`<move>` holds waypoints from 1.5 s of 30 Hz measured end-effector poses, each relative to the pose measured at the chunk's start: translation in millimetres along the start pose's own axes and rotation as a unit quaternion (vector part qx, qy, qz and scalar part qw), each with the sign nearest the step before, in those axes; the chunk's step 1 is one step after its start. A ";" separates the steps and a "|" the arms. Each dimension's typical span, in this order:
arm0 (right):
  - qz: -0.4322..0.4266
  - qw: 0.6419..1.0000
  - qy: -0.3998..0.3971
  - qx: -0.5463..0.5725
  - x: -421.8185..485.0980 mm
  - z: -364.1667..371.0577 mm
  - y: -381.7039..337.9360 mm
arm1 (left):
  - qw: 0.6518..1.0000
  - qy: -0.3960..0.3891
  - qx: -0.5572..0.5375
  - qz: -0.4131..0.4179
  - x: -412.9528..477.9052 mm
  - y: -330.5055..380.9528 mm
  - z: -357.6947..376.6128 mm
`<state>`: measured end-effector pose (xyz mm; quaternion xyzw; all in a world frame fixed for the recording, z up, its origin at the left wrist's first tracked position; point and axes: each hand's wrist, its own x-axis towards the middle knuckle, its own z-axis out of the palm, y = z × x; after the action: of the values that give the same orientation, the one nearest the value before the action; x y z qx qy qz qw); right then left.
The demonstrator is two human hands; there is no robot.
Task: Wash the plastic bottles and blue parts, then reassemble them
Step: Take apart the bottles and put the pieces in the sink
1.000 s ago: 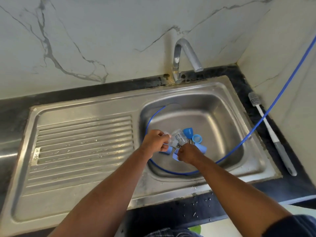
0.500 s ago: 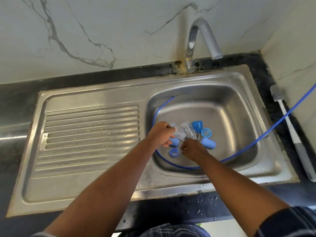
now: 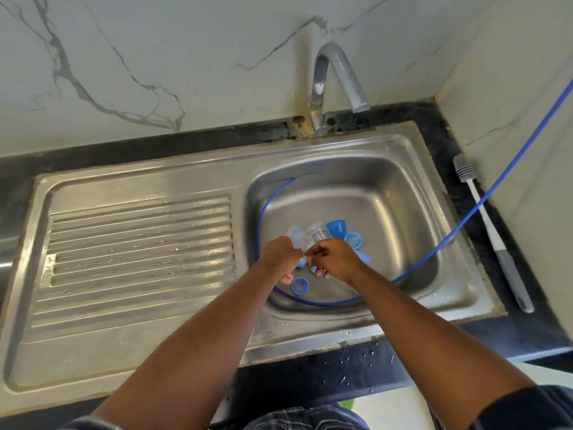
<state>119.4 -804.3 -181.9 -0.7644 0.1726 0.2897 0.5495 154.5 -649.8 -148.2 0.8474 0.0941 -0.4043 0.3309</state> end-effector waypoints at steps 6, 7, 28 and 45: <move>0.049 0.983 -0.016 -0.175 13.8 12.7 18.3 | 0.999 0.023 0.034 0.019 1.6 2.9 -6.8; 0.053 0.978 -0.022 -0.200 15.0 15.8 19.1 | 0.999 0.022 0.030 0.018 3.6 3.3 -7.7; 0.042 0.967 0.119 -0.223 1.6 -25.6 31.8 | 0.983 0.086 0.129 0.096 -0.9 0.3 2.6; -0.029 0.953 0.201 -0.224 -61.8 -28.8 -18.4 | 0.945 0.120 0.175 0.249 -41.7 2.9 -19.6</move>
<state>89.7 -828.5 -122.6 -0.9150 0.1879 0.1448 0.3263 140.6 -634.9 -106.7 0.9307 -0.1530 -0.2145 0.2536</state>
